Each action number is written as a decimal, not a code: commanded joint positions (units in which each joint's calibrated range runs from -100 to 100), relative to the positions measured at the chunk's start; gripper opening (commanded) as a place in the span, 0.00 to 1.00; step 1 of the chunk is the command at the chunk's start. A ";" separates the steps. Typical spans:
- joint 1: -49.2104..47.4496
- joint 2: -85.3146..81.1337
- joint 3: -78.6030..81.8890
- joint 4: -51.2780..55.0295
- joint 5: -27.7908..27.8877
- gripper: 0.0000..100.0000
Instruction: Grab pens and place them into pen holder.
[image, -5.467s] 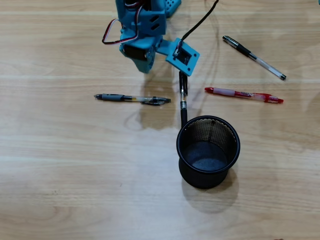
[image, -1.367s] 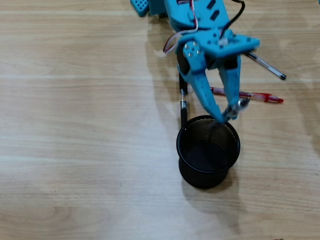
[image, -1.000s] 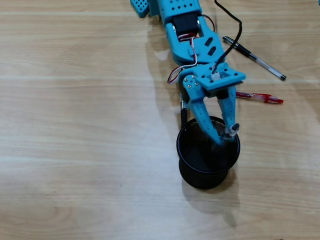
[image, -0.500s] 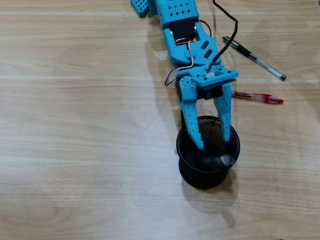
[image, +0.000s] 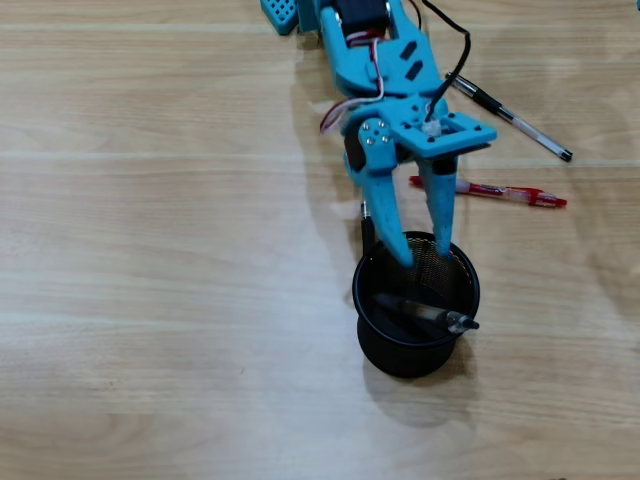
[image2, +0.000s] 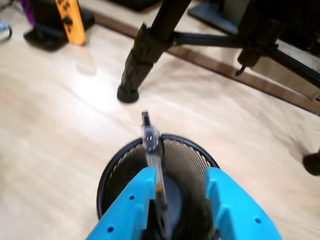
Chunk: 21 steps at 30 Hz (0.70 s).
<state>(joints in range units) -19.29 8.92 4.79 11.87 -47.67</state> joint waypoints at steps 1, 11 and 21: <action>0.59 -8.88 -9.50 21.34 2.59 0.07; 1.33 -15.42 -21.71 59.52 4.16 0.02; 0.59 -15.67 -21.53 67.27 -1.23 0.02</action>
<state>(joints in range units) -18.72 -4.93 -14.64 77.21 -46.27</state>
